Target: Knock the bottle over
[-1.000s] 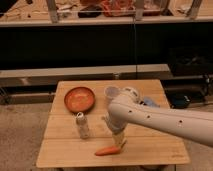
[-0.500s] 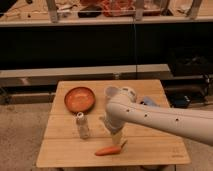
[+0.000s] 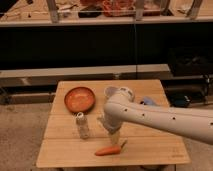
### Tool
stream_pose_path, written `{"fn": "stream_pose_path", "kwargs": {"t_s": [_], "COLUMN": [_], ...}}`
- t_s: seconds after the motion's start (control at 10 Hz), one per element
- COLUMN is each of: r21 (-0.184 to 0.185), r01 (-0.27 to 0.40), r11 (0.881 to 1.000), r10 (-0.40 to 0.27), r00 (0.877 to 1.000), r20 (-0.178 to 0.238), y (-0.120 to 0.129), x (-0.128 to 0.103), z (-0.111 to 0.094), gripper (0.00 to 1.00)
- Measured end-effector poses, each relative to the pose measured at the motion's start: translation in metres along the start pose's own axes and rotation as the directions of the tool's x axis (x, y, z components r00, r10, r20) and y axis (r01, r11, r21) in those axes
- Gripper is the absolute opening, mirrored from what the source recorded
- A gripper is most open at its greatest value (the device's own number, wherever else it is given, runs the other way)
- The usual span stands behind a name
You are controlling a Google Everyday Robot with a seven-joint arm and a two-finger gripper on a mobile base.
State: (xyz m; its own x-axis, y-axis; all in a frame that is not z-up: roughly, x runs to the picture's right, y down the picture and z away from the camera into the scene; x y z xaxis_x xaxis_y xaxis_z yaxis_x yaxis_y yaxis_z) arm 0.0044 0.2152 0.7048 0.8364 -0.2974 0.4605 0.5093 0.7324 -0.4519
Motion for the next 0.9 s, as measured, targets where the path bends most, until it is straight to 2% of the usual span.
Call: {"fn": "stream_pose_path", "kwargs": {"t_s": [0.3,0.5,0.8,0.9], "r21": [-0.002,-0.002,-0.004,-0.004], "r01": [0.028,0.044,0.073,0.078], "r11": [1.0,0.999,0.997,0.997], "r10": [-0.028,-0.044,-0.073,-0.078], "r00": [1.0,0.999,0.997,0.996], "r20": [0.014,0.021,0.037,0.041], "y": [-0.006,-0.009,-0.011,-0.011], "x": [-0.009,-0.013,-0.02,-0.021], "z": [0.003,0.004,0.007,0.008], "gripper": [0.75,0.8,0.71,0.71]}}
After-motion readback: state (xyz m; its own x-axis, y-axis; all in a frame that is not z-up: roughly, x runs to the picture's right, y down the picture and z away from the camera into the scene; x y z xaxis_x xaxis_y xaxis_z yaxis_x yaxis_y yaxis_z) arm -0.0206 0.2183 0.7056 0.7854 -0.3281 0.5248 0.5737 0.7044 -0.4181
